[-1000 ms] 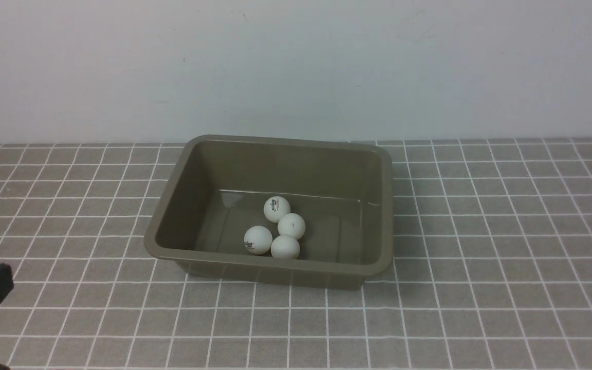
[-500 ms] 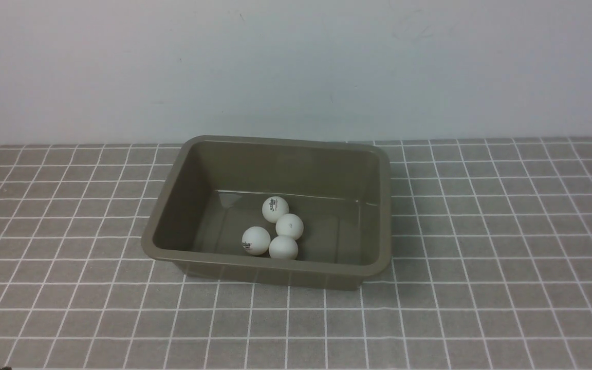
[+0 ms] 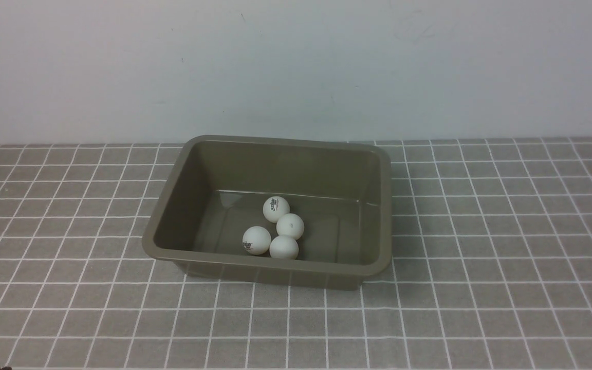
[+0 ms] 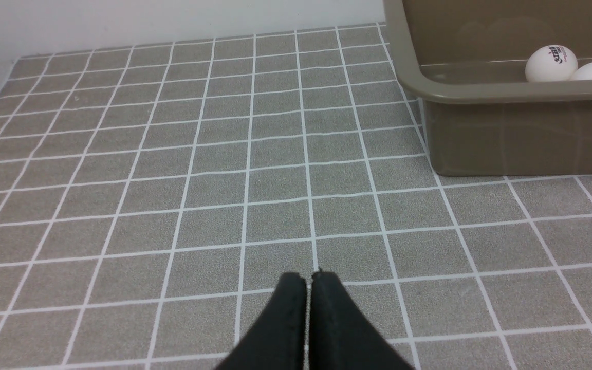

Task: Put the table tennis balls into the box on the grey coffee tablecloth.

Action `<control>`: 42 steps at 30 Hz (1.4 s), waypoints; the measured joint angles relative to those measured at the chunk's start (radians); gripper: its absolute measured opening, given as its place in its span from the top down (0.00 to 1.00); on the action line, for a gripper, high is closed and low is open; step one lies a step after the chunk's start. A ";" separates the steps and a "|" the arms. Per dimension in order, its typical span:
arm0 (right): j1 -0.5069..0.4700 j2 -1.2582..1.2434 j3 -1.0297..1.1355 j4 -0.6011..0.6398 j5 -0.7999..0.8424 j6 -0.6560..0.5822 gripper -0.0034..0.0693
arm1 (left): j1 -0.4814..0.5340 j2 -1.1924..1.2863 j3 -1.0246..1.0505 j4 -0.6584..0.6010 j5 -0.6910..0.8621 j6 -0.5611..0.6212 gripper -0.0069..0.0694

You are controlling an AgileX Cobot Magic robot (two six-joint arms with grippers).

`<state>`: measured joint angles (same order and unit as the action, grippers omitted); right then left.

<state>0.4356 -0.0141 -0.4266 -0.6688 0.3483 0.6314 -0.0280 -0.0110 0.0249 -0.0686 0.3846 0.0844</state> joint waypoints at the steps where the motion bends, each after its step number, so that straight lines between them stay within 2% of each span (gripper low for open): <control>1: 0.000 0.000 0.000 0.000 0.000 0.000 0.97 | 0.000 0.000 0.000 0.000 0.000 -0.001 0.92; 7: 0.000 0.000 0.000 0.003 0.000 0.000 0.97 | 0.000 0.000 0.000 0.000 0.000 -0.001 0.92; 10: 0.000 0.000 0.001 0.107 0.000 -0.040 0.97 | 0.000 0.000 0.000 0.000 0.000 -0.001 0.92; 12: 0.000 0.000 0.004 0.208 -0.001 -0.107 0.97 | 0.000 0.000 0.000 0.000 0.000 -0.001 0.92; 16: 0.000 0.000 0.009 0.530 0.002 -0.435 0.97 | 0.000 0.000 0.000 0.000 0.000 -0.001 0.92; 17: 0.000 0.000 0.009 0.591 0.003 -0.483 0.97 | 0.000 0.000 0.000 0.000 0.000 -0.001 0.92; 21: 0.000 0.000 0.014 0.726 0.015 -0.622 0.97 | 0.000 0.000 0.000 0.000 0.000 -0.001 0.92; 26: -0.020 0.000 0.084 0.751 0.020 -0.667 0.97 | 0.000 0.000 0.000 0.000 0.000 -0.001 0.92; 33: -0.302 0.000 0.357 0.711 0.068 -0.670 0.97 | 0.000 0.000 0.000 0.000 0.000 -0.001 0.92; 38: -0.399 0.001 0.442 0.707 0.064 -0.666 0.97 | 0.000 0.000 0.000 -0.002 0.000 -0.001 0.92; 42: -0.416 0.001 0.443 0.706 0.057 -0.667 0.97 | 0.000 0.000 0.000 -0.003 0.000 -0.001 0.92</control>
<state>0.0192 -0.0130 0.0165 0.0370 0.4051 -0.0359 -0.0280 -0.0110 0.0249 -0.0714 0.3846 0.0835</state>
